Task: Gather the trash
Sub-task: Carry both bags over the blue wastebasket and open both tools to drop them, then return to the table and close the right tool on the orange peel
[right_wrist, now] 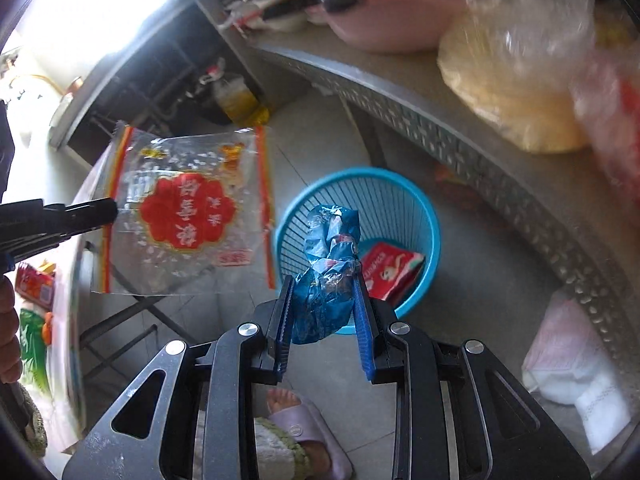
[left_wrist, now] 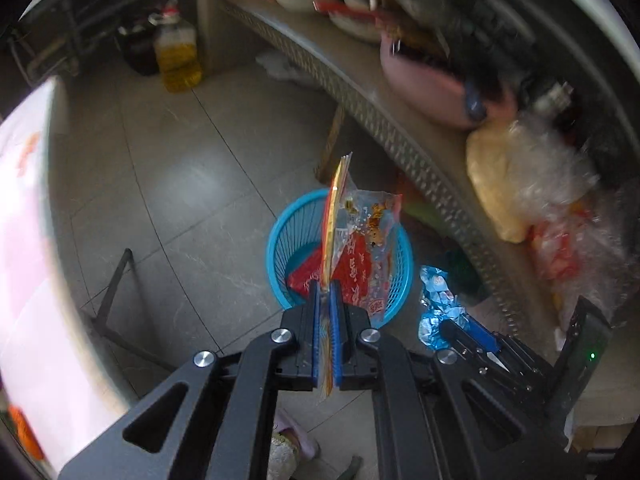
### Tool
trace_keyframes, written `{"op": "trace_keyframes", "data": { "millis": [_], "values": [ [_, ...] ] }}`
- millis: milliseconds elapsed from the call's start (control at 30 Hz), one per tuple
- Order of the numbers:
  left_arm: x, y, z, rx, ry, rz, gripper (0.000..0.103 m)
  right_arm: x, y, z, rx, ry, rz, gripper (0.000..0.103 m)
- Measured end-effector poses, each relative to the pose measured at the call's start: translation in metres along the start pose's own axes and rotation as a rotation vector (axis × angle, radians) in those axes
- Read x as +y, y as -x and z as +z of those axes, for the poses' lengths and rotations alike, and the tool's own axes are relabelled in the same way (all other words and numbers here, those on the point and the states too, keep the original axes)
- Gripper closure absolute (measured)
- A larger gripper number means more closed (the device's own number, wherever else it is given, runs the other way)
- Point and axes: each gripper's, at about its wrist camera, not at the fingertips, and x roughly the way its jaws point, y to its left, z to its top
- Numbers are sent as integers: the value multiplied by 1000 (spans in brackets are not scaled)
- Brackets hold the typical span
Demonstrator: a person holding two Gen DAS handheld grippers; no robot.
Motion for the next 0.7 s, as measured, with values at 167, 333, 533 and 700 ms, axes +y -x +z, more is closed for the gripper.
{"op": "trace_keyframes", "data": {
  "millis": [167,333,533,700],
  "values": [
    [-6,-66,32,82,-24,81,95,-3,-51,19,36,-20,-8,74],
    [-3,-99,41,97,-46,175,69,-1,-98,32,35,-8,-85,40],
    [11,-73,36,36,-51,179,64,-11,-94,21,29,-61,-68,40],
    [14,-29,34,-34,-68,208,61,-15,-68,7,-2,-56,-59,38]
  ]
}}
